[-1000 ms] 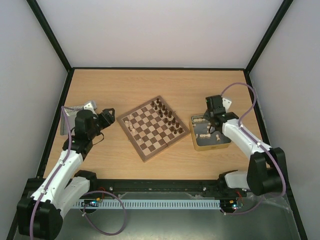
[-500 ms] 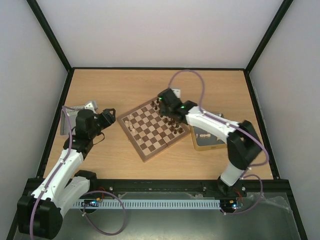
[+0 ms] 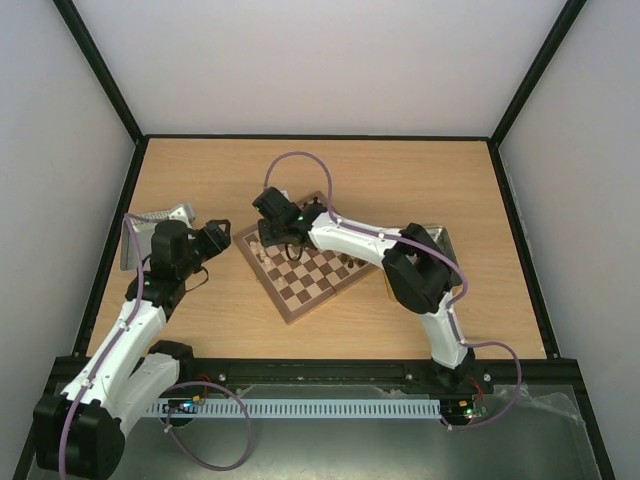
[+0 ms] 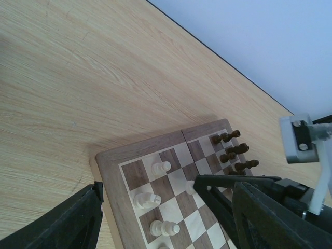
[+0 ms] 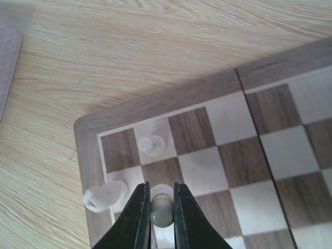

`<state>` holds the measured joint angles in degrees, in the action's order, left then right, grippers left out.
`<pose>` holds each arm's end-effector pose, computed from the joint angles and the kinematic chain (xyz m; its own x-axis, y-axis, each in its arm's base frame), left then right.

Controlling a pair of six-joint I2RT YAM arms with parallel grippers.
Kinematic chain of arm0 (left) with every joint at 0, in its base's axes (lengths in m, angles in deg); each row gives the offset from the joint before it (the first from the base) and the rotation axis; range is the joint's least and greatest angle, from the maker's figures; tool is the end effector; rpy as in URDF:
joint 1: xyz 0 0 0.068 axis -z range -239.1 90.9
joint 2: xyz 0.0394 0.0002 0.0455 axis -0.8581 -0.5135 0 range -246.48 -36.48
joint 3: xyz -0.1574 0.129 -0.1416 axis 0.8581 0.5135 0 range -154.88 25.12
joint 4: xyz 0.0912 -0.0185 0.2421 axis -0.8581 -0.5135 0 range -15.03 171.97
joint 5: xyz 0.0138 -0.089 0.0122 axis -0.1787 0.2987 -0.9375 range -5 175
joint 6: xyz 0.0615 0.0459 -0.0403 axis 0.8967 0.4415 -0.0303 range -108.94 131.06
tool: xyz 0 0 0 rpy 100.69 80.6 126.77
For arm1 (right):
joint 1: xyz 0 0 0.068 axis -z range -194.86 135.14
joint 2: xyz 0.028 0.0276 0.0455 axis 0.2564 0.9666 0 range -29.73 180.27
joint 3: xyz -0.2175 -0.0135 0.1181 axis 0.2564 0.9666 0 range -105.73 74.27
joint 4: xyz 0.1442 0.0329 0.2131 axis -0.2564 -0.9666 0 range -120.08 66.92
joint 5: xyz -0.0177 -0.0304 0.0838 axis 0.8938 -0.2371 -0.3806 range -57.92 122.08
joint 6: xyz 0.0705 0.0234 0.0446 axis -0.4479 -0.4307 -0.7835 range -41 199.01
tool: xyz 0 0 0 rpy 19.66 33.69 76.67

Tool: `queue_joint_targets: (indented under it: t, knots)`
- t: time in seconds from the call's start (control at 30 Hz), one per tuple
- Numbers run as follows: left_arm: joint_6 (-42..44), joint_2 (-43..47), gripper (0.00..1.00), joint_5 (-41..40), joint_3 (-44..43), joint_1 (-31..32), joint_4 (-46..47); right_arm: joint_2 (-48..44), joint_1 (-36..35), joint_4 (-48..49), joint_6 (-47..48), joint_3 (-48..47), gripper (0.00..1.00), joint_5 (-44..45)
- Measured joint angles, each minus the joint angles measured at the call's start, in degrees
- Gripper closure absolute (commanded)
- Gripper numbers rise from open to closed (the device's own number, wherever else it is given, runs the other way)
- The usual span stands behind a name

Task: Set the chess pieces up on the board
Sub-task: Place the chess piece on the chessboard.

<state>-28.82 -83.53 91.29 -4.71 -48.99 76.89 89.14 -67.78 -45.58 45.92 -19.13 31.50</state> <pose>0.2411 -0.0516 0.2163 -0.4625 -0.5648 -0.6834 -0.0292 0.7801 -0.6250 0.2893 0.3840 0.1600 -0.8129 -0.1703 -0.5569 -0.4274 0.8240 0.3720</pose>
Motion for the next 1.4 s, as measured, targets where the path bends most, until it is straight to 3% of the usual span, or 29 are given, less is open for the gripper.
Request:
queue_joint_targets:
  t: [0.8, 1.13, 1.4]
  knots:
    - [0.5, 0.0, 0.3, -0.7, 0.0, 0.0, 0.0, 7.6, -1.9, -1.5, 2.9, -4.8, 0.9, 1.7]
    - [0.5, 0.0, 0.3, -0.7, 0.0, 0.0, 0.0, 8.3, -1.9, -2.6, 3.6, -5.8, 0.75, 2.6]
    - [0.5, 0.0, 0.3, -0.7, 0.0, 0.0, 0.0, 6.9, -1.9, -3.2, 3.5, -6.3, 0.73, 2.1]
